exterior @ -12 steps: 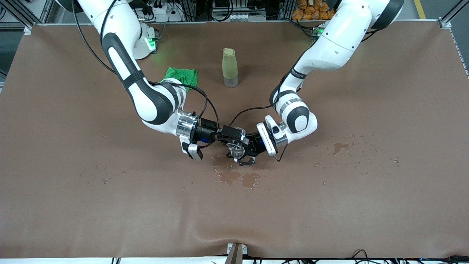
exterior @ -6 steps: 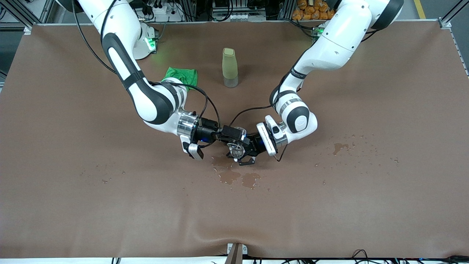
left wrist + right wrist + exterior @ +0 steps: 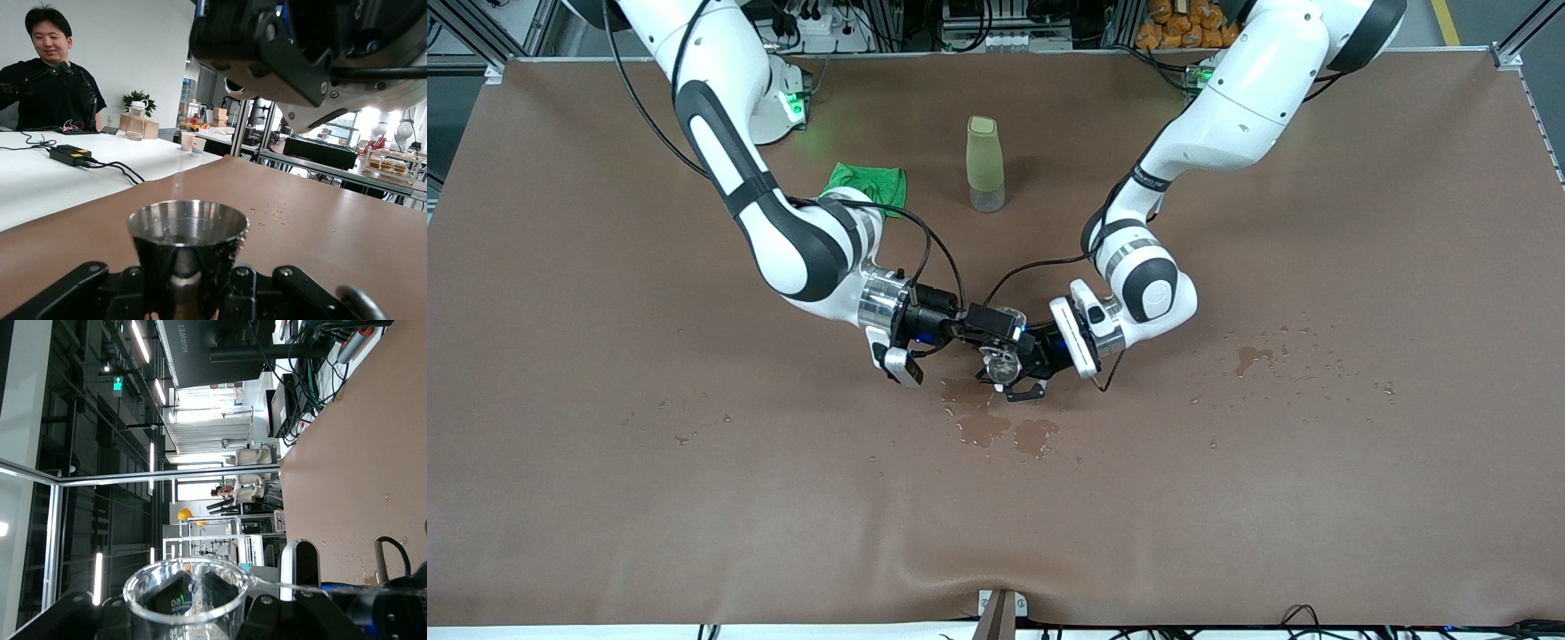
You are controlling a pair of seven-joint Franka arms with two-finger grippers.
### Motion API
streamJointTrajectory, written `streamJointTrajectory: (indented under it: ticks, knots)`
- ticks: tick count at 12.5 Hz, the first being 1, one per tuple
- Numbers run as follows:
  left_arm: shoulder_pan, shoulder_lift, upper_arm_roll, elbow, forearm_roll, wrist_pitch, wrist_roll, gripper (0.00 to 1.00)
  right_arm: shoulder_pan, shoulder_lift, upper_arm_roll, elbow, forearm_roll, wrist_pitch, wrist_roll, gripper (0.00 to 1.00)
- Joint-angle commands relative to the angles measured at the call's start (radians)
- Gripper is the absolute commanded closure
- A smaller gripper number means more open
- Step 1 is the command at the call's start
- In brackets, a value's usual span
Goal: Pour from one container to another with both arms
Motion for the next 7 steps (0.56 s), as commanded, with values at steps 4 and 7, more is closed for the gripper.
streamJointTrajectory:
  ticks: [4, 7]
  knots:
    - [-0.015, 0.01, 0.006, 0.025, -0.046, 0.014, 0.024, 1.0, 0.018, 0.005, -0.003, 0.011, 0.046, 0.006, 0.066, 1.0]
    - [-0.016, 0.01, 0.006, 0.025, -0.047, 0.014, 0.024, 1.0, 0.018, 0.005, -0.003, 0.011, 0.046, 0.009, 0.129, 1.0]
